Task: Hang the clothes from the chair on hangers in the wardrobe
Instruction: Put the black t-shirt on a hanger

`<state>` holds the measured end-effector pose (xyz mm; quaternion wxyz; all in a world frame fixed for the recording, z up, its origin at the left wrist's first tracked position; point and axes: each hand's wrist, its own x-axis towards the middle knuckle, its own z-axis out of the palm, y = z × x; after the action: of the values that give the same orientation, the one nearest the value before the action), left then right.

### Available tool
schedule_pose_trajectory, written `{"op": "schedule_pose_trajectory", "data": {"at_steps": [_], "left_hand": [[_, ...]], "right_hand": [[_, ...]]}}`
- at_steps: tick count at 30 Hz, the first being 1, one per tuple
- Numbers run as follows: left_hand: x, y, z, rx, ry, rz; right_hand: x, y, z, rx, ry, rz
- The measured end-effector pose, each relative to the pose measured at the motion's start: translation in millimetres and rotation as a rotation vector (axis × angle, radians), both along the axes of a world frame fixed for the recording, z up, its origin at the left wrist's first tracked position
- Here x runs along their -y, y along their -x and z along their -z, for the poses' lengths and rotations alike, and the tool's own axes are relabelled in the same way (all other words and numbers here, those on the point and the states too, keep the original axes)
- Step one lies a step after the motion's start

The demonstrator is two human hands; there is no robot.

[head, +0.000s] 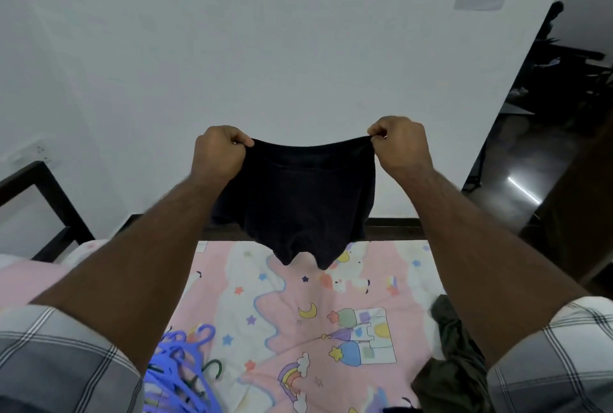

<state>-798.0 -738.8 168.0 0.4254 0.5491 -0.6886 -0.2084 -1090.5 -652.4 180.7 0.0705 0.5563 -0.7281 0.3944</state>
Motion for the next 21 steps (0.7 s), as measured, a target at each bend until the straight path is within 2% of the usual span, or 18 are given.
{"op": "schedule_pose_trajectory", "data": {"at_steps": [6, 9, 15, 21], "left_hand": [[-16, -2, 66, 0.129, -0.173, 0.052], [-29, -10, 128, 0.236, -0.275, 0.069], [-78, -46, 278, 0.310, -0.601, 0.013], [-129, -76, 378, 0.389, -0.822, 0.014]], "right_hand": [[-21, -10, 74, 0.065, -0.236, -0.009], [-47, -27, 133, 0.139, -0.445, -0.032], [-113, -78, 282, 0.290, -0.839, -0.111], [-155, -110, 381, 0.237, -1.048, -0.127]]}}
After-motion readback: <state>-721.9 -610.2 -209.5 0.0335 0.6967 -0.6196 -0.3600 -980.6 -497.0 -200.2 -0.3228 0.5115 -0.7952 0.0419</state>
